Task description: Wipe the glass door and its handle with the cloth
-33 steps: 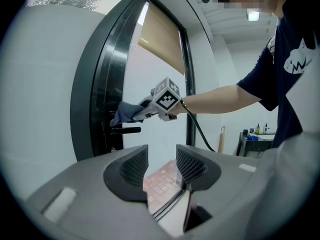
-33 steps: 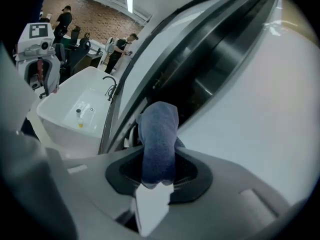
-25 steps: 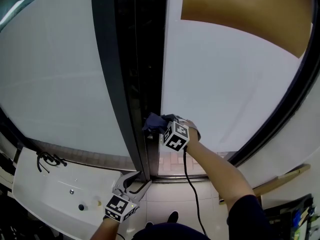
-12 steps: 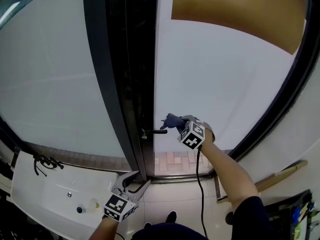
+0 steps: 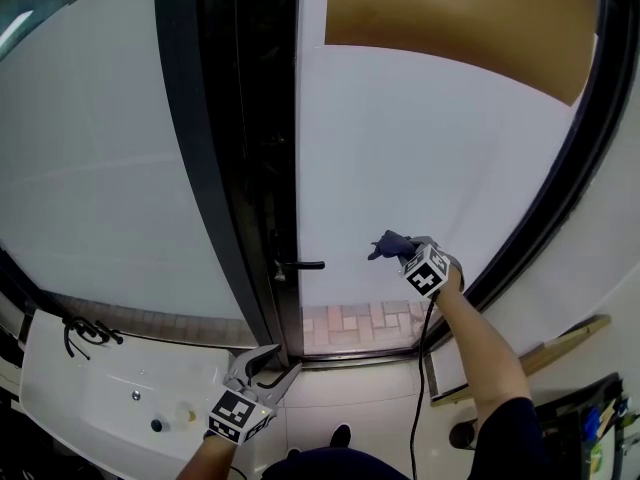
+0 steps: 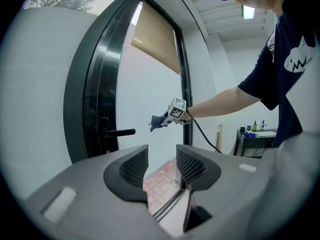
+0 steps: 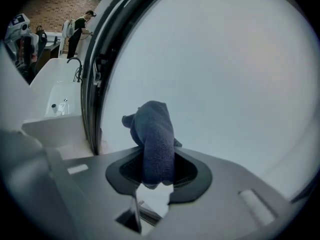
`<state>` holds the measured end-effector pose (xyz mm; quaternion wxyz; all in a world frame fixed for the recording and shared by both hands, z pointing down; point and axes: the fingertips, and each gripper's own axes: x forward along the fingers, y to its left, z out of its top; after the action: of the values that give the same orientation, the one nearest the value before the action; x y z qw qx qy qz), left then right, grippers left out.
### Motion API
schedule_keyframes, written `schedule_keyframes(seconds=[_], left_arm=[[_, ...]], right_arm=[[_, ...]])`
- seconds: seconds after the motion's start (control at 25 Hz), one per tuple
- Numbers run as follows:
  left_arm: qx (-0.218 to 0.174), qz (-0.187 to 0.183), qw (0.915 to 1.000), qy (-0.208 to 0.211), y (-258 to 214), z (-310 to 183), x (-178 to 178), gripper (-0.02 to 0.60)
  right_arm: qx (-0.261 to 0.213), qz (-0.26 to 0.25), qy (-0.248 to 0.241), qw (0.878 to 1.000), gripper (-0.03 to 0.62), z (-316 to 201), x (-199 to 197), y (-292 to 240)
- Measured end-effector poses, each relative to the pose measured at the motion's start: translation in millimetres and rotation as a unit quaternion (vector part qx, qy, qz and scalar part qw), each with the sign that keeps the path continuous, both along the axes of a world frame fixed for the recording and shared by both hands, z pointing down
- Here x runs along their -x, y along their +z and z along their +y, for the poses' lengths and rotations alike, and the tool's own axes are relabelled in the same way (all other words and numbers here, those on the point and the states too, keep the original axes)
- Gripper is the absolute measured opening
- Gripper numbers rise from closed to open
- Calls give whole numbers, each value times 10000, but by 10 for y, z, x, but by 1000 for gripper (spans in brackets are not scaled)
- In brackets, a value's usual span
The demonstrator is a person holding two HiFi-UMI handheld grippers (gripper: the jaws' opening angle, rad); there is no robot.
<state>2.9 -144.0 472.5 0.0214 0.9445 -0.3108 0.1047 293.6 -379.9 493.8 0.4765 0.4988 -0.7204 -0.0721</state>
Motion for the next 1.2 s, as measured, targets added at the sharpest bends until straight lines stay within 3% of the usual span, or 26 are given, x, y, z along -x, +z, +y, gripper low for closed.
schedule_keyframes(seconds=[0.2,0.32,0.48,0.68,0.8,0.96,1.2], left_arm=[[5,5,10000,9,-4,48,7,169],[-24,5,10000,3,-12,59,29,169],[9,-15,10000,-54,24,60,109,169],[7,-24,9999,-155,-22,79,193,170],[-14,1,9998,-220,-31,111,247,170],[-3,17,9994,-332,-13,151,345,170],[94,17,9987,-498,53,218,490,170]], right_arm=[[19,80,402,9992,112,85,-393,7],[-144,-25,263,9995,112,140,-290,-94],[-444,-346,-678,9961,112,293,569,-394],[-499,-1252,-1586,9781,112,367,1807,-838],[-375,-1262,-1942,9721,112,394,2345,-870],[-232,-1145,-2193,9686,112,353,2785,-727],[-18,-1007,-2260,9689,112,271,3100,-413]])
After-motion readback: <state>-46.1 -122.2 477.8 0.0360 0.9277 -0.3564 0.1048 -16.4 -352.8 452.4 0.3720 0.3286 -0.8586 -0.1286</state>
